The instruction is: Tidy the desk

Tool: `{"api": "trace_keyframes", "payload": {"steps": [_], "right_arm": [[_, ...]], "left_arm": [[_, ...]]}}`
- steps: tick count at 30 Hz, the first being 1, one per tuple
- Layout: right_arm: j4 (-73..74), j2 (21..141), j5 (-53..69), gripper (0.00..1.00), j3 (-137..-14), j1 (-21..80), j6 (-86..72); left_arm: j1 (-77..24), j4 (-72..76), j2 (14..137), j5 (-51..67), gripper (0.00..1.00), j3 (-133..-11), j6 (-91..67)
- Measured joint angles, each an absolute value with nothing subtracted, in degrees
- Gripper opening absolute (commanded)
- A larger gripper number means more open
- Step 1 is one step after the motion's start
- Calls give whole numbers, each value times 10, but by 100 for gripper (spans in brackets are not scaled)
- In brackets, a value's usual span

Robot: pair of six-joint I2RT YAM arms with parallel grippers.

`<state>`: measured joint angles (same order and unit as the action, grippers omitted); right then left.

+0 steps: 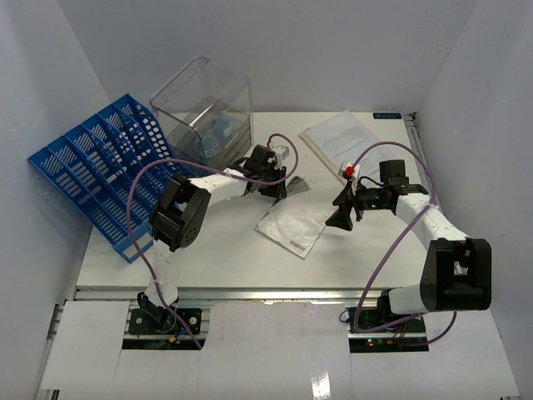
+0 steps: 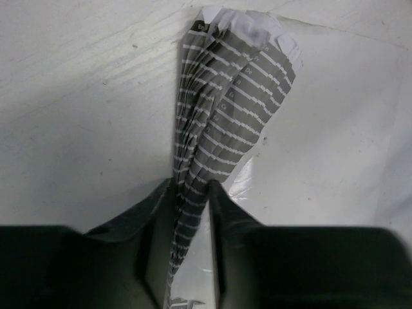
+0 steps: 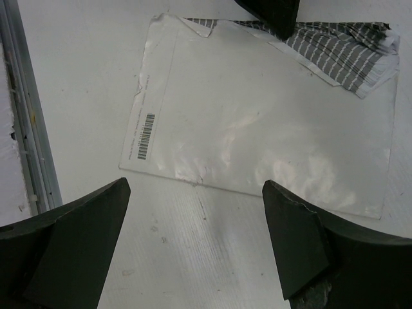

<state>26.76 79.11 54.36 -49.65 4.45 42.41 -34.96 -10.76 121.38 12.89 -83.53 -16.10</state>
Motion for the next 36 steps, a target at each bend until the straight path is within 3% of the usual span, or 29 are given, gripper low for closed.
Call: {"api": "trace_keyframes", "payload": {"steps": [8, 15, 24, 30, 33, 34, 35, 36], "right_arm": [[267, 791, 545, 90, -478, 43, 425], [230, 791, 521, 90, -477, 42, 398], [115, 926, 472, 90, -534, 59, 136], [63, 993, 470, 90, -581, 127, -24], [42, 1017, 462, 92, -599, 146, -89], [37, 1026, 456, 94, -604, 148, -106], [32, 1035, 447, 94, -609, 149, -123], [28, 1044, 435, 95, -613, 149, -138]], "left_arm": [[-370, -86, 1200, 116, 0, -803, -169], [-374, -82, 1128, 122, 0, -717, -183], [-376, -67, 1053, 154, 0, -653, -206], [-376, -45, 1033, 170, 0, -612, -224], [-376, -41, 1033, 172, 11, -601, -231], [-376, -39, 1033, 171, 23, -598, -233], [-376, -38, 1032, 170, 24, -594, -235], [-376, -38, 1028, 165, 34, -587, -236]]}}
